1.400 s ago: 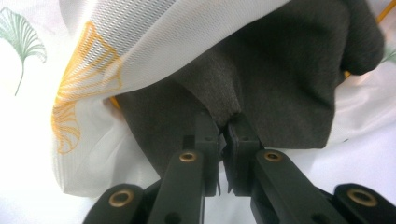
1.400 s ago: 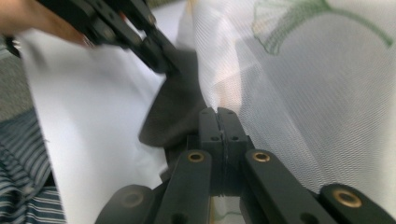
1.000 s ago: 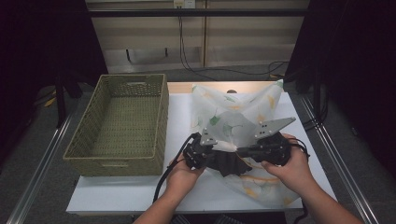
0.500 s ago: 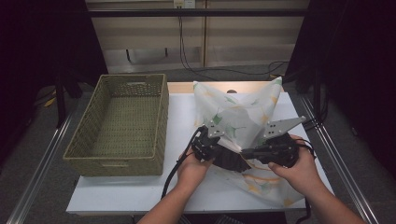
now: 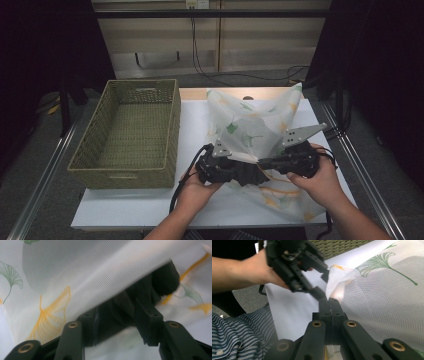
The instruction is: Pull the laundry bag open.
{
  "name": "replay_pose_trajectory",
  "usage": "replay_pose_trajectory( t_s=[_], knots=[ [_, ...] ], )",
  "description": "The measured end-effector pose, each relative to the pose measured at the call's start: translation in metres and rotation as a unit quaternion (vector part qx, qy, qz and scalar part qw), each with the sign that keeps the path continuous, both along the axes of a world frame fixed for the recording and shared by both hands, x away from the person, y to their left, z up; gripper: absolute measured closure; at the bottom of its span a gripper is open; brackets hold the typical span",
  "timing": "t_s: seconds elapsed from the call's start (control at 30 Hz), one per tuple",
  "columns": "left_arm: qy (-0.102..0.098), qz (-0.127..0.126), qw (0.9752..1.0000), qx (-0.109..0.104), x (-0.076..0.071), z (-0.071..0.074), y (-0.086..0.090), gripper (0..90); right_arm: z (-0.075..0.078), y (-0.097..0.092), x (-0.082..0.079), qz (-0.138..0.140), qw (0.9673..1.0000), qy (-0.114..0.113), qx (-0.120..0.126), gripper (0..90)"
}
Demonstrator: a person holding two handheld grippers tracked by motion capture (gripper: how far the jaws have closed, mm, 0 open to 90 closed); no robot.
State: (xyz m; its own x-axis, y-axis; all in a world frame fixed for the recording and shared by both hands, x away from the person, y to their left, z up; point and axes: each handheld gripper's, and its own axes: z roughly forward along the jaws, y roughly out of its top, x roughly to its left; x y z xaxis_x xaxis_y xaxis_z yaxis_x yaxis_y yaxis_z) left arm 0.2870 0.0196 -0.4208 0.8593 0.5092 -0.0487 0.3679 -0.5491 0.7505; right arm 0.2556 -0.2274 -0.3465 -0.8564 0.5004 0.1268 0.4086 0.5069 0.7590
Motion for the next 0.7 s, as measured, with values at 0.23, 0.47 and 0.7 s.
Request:
replay_pose_trajectory(
  t_s=[0.23, 0.47, 0.7],
  knots=[
    [0.022, -0.036, 0.999, 0.017, -0.02, -0.003, 0.008, 61.0, -0.001, -0.001, -0.001, -0.001, 1.0, 0.001, 0.004, 90.0],
    [0.024, -0.061, 0.9978, -0.003, -0.017, -0.015, -0.006, 90.0, -0.001, 0.0, -0.002, -0.001, 1.0, -0.002, 0.002, 90.0],
    [0.024, -0.043, 0.9986, -0.02, -0.009, -0.026, -0.014, 90.0, 0.001, -0.002, -0.003, -0.003, 1.0, -0.002, 0.003, 90.0]
  ],
)
